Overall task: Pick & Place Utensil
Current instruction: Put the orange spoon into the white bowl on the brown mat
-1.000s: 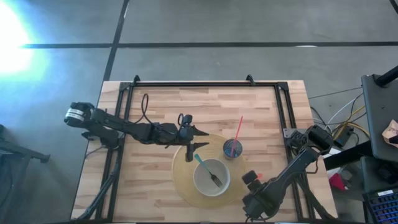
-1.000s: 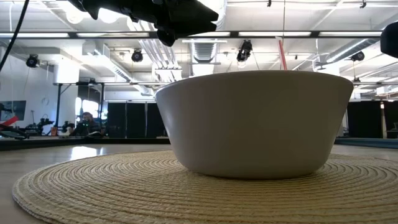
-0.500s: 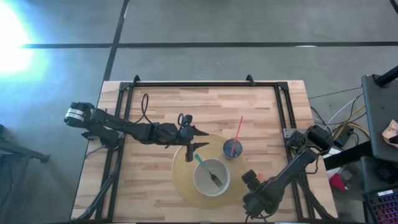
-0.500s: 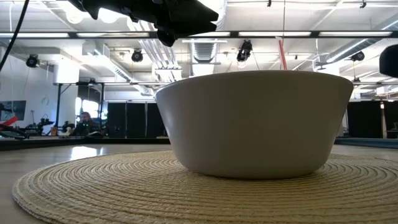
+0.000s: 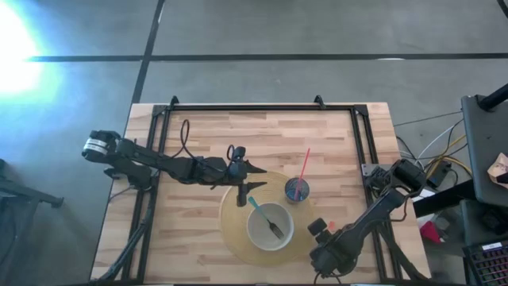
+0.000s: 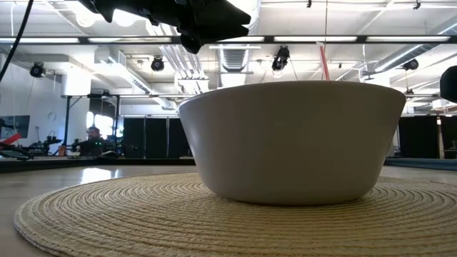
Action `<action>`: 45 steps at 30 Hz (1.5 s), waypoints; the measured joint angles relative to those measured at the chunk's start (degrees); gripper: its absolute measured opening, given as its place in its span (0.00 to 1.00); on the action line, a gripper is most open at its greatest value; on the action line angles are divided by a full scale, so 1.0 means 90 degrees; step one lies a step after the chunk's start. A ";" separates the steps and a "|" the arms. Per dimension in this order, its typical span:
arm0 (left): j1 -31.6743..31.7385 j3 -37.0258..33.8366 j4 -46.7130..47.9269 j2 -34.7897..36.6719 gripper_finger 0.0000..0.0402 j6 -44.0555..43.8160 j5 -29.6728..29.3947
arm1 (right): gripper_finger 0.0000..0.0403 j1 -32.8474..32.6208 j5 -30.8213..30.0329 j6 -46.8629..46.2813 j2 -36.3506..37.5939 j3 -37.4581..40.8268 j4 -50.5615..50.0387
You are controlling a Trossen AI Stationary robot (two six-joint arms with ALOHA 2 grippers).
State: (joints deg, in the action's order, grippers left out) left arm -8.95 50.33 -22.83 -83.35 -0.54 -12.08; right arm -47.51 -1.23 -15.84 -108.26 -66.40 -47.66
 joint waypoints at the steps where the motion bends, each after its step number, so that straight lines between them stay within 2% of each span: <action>1: -0.0002 0.0000 0.0002 0.0000 0.42 0.0000 0.0000 | 0.26 0.0000 0.0000 0.0002 0.0001 0.0004 0.0008; 11: -0.0001 0.0000 0.0114 0.0000 0.42 -0.0109 0.0000 | 0.04 0.0005 0.0000 0.0005 0.0001 0.0009 -0.0041; 18: -0.0002 0.0000 0.0117 0.0000 0.42 -0.0623 0.0000 | 0.03 0.0010 0.0000 -0.0067 0.0191 0.0060 -0.0325; 26: 0.0000 0.0000 0.0054 0.0000 0.42 -0.1408 0.0000 | 0.03 0.0017 -0.0099 -0.0692 0.1014 0.0039 -0.0635; 30: 0.0000 0.0000 0.0044 0.0000 0.42 -0.1674 0.0000 | 0.03 0.0017 -0.0614 -0.0833 0.1524 -0.0015 -0.0641; 36: -0.0002 0.0000 0.0035 0.0000 0.42 -0.2006 0.0005 | 0.03 0.0019 -0.1804 -0.0794 0.2328 -0.0158 -0.0673; 45: -0.0002 0.0000 0.0006 0.0000 0.42 -0.2493 0.0022 | 0.03 0.0240 -0.3322 0.0204 0.3037 -0.0579 -0.0685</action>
State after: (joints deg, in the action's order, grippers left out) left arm -8.97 50.33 -22.77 -83.35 -22.97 -11.87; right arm -45.35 -31.13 -14.00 -80.93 -71.62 -53.82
